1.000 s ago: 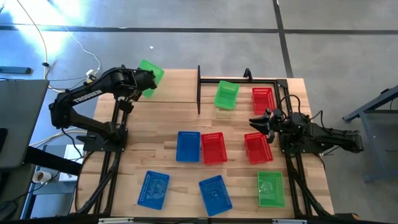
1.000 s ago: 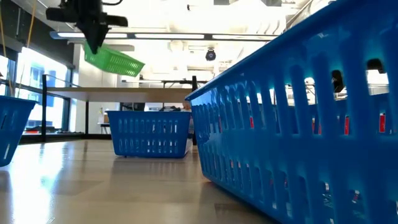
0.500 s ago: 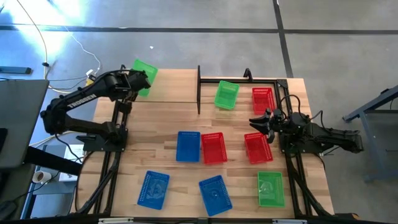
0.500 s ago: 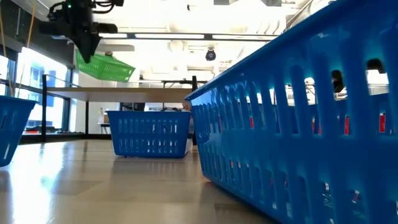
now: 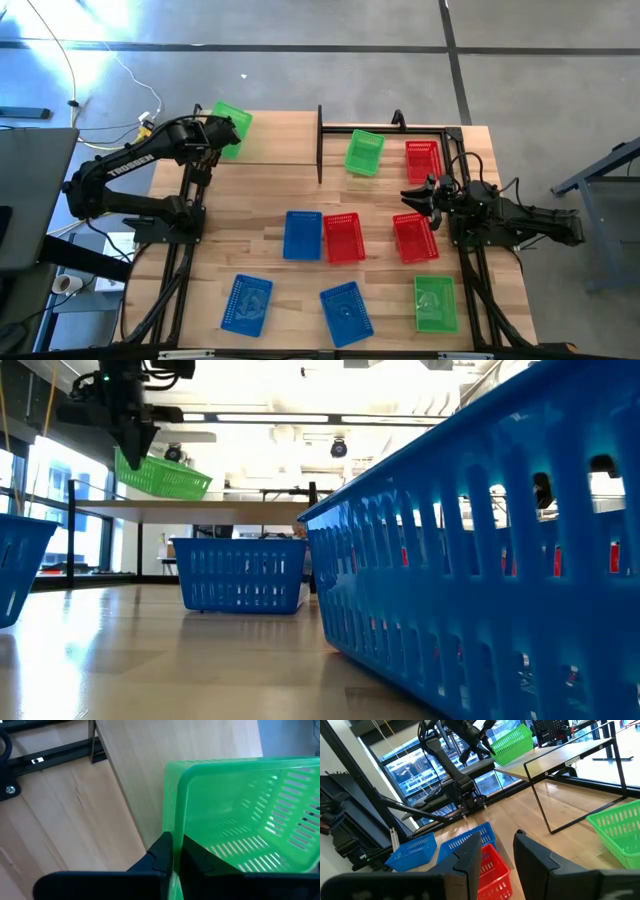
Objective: Stack baskets on shelf by color
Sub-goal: Put the left green bin on the shelf, then put the bottom left red bin on the shelf
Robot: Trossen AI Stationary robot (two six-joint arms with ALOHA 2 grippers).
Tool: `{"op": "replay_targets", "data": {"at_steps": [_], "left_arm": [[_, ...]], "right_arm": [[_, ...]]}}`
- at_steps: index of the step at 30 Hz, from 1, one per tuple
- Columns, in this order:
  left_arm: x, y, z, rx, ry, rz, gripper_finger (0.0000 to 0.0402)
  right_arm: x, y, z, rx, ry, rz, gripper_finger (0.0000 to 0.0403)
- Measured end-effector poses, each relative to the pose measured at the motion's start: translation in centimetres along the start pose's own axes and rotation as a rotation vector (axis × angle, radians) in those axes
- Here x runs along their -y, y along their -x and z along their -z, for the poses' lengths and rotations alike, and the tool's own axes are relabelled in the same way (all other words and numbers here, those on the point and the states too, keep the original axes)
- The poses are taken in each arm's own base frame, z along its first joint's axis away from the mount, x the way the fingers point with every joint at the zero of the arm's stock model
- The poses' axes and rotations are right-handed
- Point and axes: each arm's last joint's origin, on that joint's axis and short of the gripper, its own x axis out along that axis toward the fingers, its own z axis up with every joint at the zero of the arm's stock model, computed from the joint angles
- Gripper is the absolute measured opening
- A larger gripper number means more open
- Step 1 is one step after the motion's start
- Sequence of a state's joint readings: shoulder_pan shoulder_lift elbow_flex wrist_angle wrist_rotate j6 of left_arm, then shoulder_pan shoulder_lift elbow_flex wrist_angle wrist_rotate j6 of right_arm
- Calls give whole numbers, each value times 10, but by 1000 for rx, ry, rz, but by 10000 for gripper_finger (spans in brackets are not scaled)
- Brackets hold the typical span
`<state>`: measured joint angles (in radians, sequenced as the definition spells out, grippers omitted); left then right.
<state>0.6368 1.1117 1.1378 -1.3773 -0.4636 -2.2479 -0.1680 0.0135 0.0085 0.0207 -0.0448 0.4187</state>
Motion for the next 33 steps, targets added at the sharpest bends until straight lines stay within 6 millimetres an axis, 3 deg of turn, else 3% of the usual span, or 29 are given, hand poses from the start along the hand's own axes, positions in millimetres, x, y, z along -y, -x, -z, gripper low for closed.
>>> {"op": "replay_targets", "data": {"at_steps": [21, 29, 33], "left_arm": [[0, 6, -13, 2, 38, 52, 87], [-11, 26, -31, -75, -66, 168, 87], [-17, 34, -36, -85, -197, 229, 87]], "right_arm": [[0, 0, 0, 0, 0, 0, 101], [0, 0, 0, 0, 0, 0, 101], [0, 0, 0, 0, 0, 0, 101]]}}
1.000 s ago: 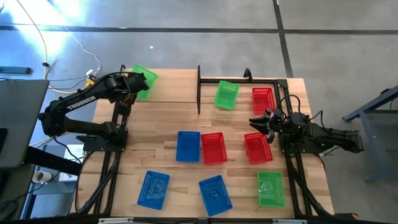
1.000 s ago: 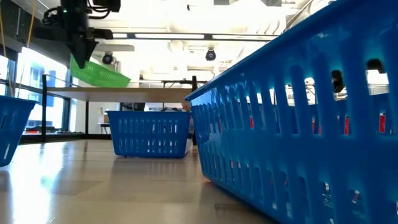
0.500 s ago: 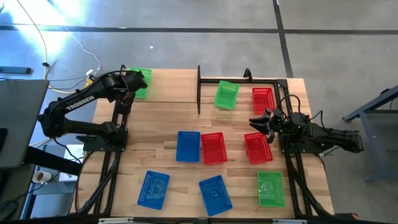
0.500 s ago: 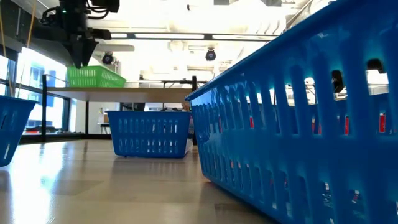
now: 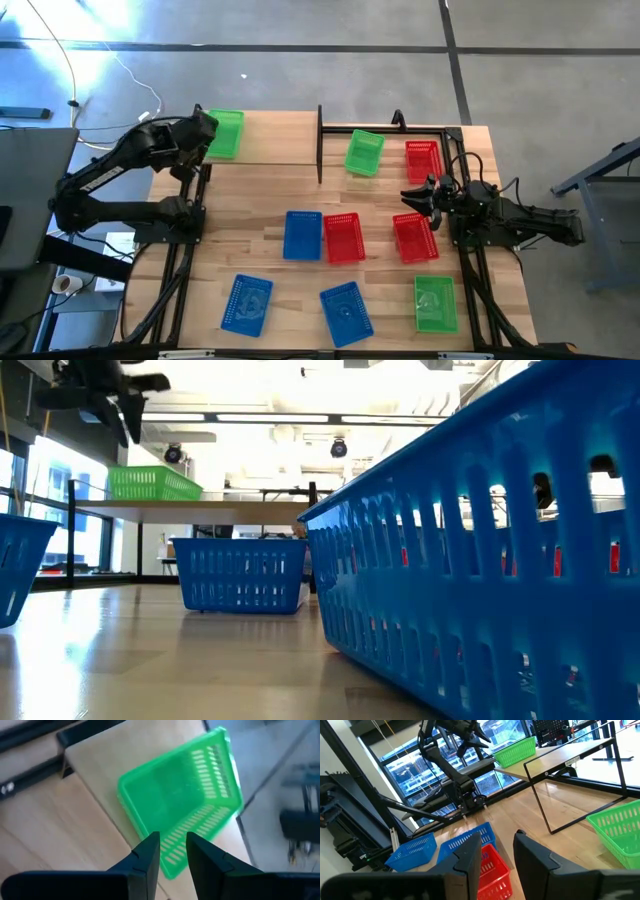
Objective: Stack baskets on shelf by color
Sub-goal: Put the bottom left red bin on the shelf
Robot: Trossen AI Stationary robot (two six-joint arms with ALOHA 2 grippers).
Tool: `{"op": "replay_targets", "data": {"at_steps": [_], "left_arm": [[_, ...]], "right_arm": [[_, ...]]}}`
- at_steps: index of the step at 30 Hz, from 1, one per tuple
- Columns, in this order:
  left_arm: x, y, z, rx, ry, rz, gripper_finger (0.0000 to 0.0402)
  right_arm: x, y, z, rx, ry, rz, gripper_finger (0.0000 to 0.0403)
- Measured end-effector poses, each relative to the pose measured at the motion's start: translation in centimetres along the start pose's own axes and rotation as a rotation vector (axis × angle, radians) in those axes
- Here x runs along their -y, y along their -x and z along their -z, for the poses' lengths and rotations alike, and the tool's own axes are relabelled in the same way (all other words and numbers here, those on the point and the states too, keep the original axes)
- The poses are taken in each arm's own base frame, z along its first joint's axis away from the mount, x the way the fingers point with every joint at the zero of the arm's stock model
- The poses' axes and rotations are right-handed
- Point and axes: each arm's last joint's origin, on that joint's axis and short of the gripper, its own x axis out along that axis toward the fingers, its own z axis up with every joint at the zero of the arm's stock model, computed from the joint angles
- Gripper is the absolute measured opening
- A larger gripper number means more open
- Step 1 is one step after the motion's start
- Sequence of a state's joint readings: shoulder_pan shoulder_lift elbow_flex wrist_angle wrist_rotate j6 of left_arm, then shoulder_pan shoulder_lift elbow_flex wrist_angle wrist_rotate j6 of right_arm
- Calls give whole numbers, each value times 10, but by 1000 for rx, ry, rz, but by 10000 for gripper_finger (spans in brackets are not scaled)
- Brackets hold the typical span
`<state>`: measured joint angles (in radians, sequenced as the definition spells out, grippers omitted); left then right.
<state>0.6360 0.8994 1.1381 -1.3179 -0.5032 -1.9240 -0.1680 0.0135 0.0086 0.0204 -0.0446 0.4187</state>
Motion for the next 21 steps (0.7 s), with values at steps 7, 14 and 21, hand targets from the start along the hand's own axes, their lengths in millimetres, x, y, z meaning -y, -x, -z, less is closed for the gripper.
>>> {"op": "replay_targets", "data": {"at_steps": [7, 14, 21], "left_arm": [[4, 11, -2, -16, -388, 153, 87], [20, 18, 11, -36, -737, 368, 87], [31, 25, 26, -115, -1073, 569, 87]], "right_arm": [[0, 0, 0, 0, 0, 0, 101], [0, 0, 0, 0, 0, 0, 101], [0, 0, 0, 0, 0, 0, 101]]}}
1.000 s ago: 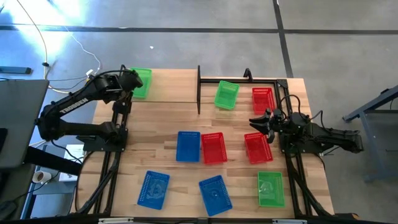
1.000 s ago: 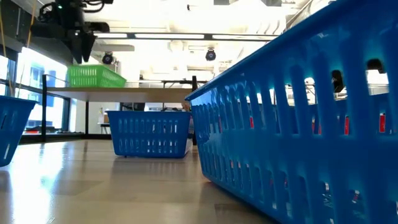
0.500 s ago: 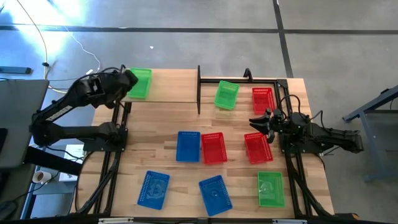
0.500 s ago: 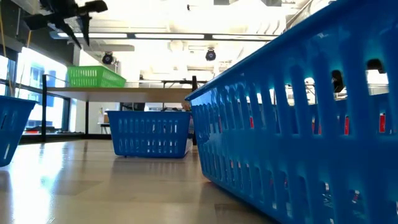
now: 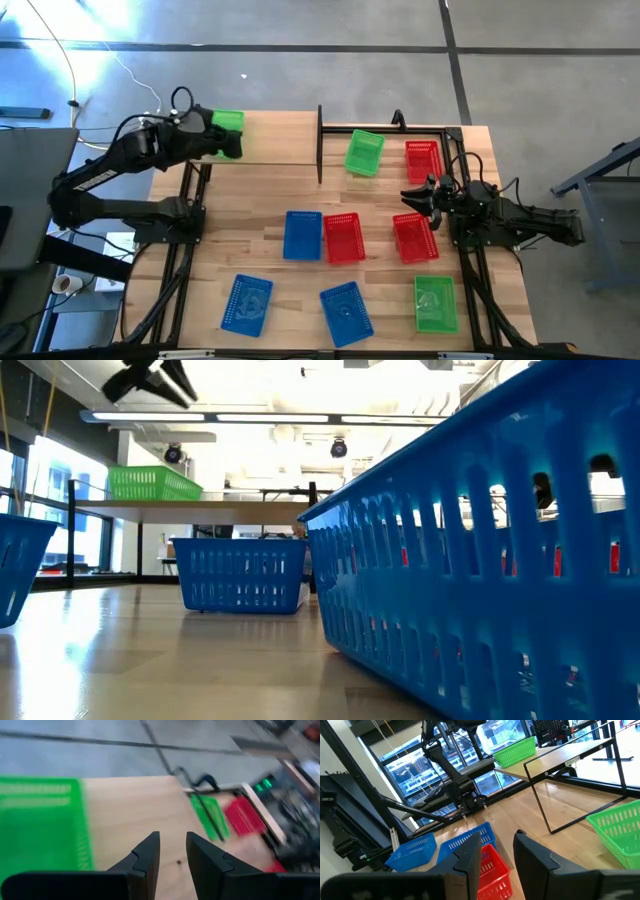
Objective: Stack baskets on shelf by color
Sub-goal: Put the bottom left red bin on the shelf
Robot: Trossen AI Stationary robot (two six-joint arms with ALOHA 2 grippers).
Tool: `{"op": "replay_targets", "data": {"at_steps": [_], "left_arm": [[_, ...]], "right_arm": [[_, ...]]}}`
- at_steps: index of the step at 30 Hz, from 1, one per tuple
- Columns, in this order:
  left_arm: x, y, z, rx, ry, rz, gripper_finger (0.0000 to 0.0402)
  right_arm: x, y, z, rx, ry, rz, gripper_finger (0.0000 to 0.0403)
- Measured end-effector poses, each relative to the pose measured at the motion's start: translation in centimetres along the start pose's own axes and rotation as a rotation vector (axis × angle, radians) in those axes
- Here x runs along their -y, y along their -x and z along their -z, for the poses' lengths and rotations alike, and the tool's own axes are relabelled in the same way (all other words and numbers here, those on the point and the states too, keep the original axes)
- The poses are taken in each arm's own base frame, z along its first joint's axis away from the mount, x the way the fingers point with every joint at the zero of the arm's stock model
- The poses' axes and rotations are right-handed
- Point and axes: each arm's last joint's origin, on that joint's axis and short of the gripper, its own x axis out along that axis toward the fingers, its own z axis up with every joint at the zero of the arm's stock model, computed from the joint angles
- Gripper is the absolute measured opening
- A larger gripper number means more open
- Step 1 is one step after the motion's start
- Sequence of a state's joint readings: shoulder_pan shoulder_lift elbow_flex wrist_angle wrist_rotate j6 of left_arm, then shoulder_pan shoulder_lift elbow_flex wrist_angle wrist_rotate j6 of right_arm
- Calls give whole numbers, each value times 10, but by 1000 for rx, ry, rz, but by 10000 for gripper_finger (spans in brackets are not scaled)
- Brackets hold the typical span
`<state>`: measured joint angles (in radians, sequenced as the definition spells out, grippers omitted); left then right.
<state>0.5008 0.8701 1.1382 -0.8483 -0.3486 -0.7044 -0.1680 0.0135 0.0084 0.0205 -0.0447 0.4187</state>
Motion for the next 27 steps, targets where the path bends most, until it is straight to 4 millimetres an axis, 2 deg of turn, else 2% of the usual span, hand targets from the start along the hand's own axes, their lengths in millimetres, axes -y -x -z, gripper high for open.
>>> {"op": "replay_targets", "data": {"at_steps": [4, 8, 10, 14, 21, 27], "left_arm": [[10, -2, 2, -32, -125, 104, 87], [16, -1, 4, -47, -206, 176, 87], [17, 0, 5, -50, -235, 189, 87], [18, 0, 5, -46, -273, 193, 87], [19, 0, 3, -14, -322, 192, 87], [18, 0, 3, -9, -337, 187, 87]], "right_arm": [[0, 0, -1, 6, -66, -3, 101], [-2, 0, -5, 50, -347, -24, 101], [-3, 0, -9, 96, -459, -29, 101], [-4, 2, -20, 262, -578, -12, 101], [-8, 8, -37, 469, -595, -28, 101], [-23, 21, -70, 594, -563, -109, 101]]}}
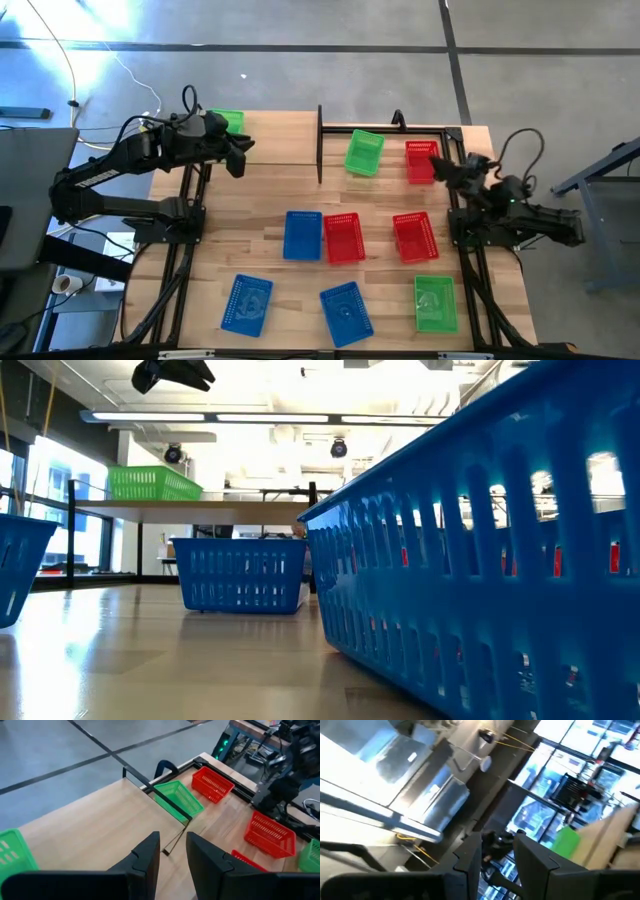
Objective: Stack baskets on shelf by color
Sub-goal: Put the bottom left red bin on the shelf
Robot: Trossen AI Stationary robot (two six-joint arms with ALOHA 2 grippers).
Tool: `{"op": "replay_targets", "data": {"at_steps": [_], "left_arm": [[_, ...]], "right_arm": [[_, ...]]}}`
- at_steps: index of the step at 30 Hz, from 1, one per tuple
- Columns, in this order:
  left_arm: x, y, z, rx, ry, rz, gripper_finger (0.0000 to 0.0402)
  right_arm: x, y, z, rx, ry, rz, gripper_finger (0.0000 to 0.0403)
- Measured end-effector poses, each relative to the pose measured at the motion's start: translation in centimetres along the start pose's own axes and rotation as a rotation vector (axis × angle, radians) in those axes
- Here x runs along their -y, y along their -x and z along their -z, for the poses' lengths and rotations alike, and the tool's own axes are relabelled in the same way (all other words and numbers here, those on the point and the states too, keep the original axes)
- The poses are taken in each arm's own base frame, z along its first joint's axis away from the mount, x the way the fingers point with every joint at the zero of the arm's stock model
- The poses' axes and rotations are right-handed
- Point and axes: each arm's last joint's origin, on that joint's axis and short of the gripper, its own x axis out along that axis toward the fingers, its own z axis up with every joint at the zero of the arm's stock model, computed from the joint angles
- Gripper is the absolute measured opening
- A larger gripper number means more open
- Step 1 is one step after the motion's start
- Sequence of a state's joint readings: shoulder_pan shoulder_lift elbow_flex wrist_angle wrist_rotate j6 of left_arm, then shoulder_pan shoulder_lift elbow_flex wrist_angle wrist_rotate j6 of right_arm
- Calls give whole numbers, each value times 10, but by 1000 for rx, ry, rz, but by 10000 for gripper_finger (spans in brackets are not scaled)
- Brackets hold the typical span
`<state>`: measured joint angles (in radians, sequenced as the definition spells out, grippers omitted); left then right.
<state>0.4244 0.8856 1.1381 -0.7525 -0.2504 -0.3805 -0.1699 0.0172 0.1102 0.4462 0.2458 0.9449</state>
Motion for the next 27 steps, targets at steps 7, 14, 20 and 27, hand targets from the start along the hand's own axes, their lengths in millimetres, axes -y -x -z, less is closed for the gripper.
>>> {"op": "replay_targets", "data": {"at_steps": [7, 14, 20, 27], "left_arm": [[0, 0, 0, 6, -10, -16, 87], [-1, 0, 0, 8, -17, -21, 87], [-1, 0, 0, 7, -18, -22, 87], [-1, 0, 0, 6, -18, -22, 87]], "right_arm": [[-37, -24, -18, -52, 123, -1, 101], [-46, -61, -12, -320, 92, 321, 101], [-39, -84, 5, -548, -73, 583, 101], [-28, -111, 32, -706, -196, 711, 101]]}}
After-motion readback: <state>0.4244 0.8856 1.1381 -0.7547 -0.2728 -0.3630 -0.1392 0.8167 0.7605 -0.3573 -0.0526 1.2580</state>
